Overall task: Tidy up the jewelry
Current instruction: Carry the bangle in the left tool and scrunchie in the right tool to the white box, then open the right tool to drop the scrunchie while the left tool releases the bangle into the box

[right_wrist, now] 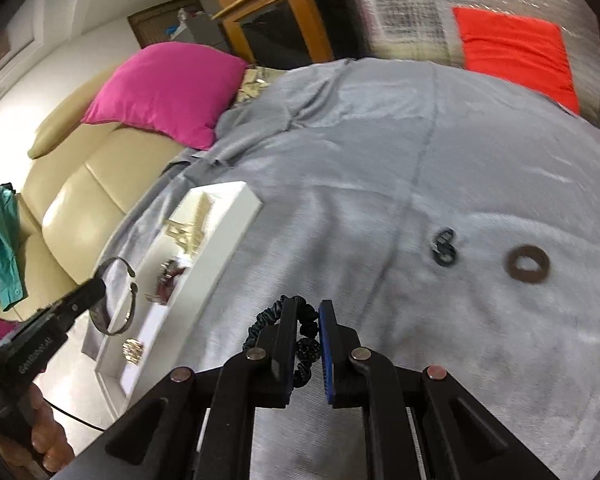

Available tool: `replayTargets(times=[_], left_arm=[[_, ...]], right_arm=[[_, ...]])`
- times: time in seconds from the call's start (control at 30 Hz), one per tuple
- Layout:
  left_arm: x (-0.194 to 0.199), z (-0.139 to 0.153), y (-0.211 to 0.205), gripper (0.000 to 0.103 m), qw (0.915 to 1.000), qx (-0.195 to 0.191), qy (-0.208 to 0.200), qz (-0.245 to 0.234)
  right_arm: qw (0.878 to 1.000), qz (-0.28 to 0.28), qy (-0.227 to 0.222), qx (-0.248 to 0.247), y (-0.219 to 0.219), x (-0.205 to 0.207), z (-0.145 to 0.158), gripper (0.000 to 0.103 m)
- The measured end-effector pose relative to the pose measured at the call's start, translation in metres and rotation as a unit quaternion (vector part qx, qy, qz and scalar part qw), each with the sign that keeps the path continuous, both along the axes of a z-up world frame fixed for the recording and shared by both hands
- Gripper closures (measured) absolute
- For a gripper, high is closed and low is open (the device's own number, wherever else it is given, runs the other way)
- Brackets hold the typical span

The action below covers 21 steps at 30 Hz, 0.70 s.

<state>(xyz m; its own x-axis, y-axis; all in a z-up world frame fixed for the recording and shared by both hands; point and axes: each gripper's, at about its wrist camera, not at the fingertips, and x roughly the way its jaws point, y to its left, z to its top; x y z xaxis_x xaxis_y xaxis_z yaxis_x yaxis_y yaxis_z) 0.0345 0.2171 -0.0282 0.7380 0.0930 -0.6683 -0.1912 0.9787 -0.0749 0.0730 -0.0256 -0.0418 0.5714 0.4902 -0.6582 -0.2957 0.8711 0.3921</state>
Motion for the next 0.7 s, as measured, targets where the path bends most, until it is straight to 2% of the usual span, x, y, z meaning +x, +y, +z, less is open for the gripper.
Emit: replayTargets(times=[0.23, 0.4, 0.57, 0.7], left_arm=[[-0.014, -0.002, 0.057, 0.099, 0.9982, -0.025, 0.004, 0.055], [-0.036, -0.006, 0.084, 0.099, 0.9964, -0.034, 0.013, 0.076], [-0.062, -0.011, 0.101, 0.099, 0.997, -0.026, 0.021, 0.071], [-0.07, -0.022, 0.109, 0.099, 0.9973, -0.044, 0.046, 0.036]], right_arm=[[0.999, 0.039, -0.032, -0.003, 0.049, -0.002, 0.03, 0.091], [0.998, 0.057, -0.038, 0.003, 0.076, -0.003, 0.043, 0.091], [0.995, 0.093, -0.041, -0.012, 0.113, -0.007, 0.049, 0.091], [0.991, 0.121, -0.039, -0.029, 0.147, -0.013, 0.043, 0.091]])
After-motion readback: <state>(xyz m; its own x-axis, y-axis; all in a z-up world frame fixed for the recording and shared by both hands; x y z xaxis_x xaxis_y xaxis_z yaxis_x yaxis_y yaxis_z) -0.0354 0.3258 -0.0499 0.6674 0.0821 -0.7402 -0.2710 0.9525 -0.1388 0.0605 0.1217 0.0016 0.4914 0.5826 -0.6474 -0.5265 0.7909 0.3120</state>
